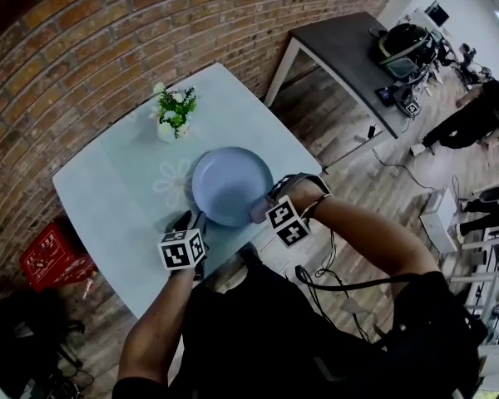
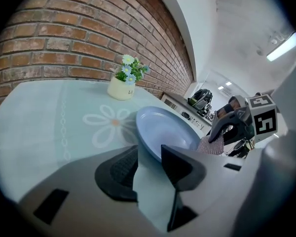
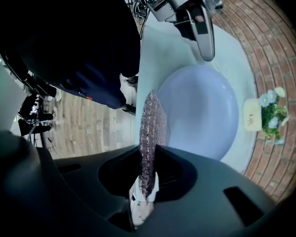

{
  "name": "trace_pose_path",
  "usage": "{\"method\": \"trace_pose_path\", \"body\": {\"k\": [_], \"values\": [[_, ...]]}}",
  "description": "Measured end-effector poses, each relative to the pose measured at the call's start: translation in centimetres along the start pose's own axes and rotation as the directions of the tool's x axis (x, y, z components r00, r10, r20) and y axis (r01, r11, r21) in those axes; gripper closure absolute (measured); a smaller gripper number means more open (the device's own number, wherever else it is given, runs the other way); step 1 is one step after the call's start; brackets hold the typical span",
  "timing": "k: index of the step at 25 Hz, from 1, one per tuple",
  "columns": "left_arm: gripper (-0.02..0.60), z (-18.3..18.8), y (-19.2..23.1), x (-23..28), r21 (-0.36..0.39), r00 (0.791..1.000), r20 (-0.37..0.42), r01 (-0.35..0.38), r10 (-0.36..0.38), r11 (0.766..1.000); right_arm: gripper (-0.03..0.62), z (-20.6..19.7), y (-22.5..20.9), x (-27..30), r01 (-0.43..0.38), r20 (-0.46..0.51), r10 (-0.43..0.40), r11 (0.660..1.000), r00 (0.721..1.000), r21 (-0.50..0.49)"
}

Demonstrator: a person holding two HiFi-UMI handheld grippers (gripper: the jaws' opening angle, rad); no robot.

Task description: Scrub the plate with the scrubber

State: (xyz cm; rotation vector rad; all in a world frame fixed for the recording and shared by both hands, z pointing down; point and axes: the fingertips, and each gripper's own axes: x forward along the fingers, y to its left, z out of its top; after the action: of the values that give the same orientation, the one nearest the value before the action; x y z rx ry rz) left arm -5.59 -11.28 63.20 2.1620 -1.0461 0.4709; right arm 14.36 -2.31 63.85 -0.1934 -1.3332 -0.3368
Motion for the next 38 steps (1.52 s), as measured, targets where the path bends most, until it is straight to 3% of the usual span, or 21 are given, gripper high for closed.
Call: {"method": "trace_pose_path", "body": {"k": [6, 10, 15, 18, 20, 24, 29, 38], "values": [[0.42, 0.2, 0.1, -1.2, -0.002, 1.0, 0.021, -0.013, 0.013, 1.0, 0.526, 1.1, 0.4, -0.3, -0.108, 0.064, 0.107, 0.994, 0.992, 0.022], [0.42, 0.3, 0.0, -1.6, -0.003, 0.999, 0.03, -0.018, 0.018, 1.0, 0.527, 0.5, -0.7, -0.7, -0.103, 0.082, 0.1, 0.994, 0.992, 0.035], [0.42, 0.0, -0.6, -1.4, -0.004, 0.999, 0.026, -0.019, 0.019, 1.0, 0.527, -3.0, -3.5, -0.2, 0.02, -0.084, -0.026, 0.998, 0.996, -0.065], [0.42, 0.0, -1.0, -1.7, -0.018, 0.999, 0.039, -0.022, 0.022, 1.0, 0.528, -4.1, -3.5, 0.3, 0.02, -0.161, -0.042, 0.991, 0.986, -0.136], [0.42, 0.0, -1.0, -1.8, -0.027, 0.998, 0.048, -0.027, 0.028, 0.999, 0.528, -4.0, -2.7, 0.2, -0.025, -0.18, -0.006, 0.985, 0.984, -0.168], [0.42, -0.2, -0.5, -2.2, -0.049, 0.997, 0.06, -0.043, 0.046, 0.998, 0.528, -2.0, -1.2, -0.3, -0.141, -0.133, 0.121, 0.979, 0.984, -0.149], [0.42, 0.3, -0.2, -2.9, -0.063, 0.995, 0.084, -0.051, 0.056, 0.997, 0.528, 0.8, -1.2, -0.9, -0.213, -0.024, 0.212, 0.973, 0.977, -0.086], [0.422, 0.3, 0.8, -4.4, -0.099, 0.989, 0.113, -0.08, 0.092, 0.992, 0.526, 3.9, -2.3, -1.7, -0.295, 0.084, 0.299, 0.954, 0.951, -0.055]]}}
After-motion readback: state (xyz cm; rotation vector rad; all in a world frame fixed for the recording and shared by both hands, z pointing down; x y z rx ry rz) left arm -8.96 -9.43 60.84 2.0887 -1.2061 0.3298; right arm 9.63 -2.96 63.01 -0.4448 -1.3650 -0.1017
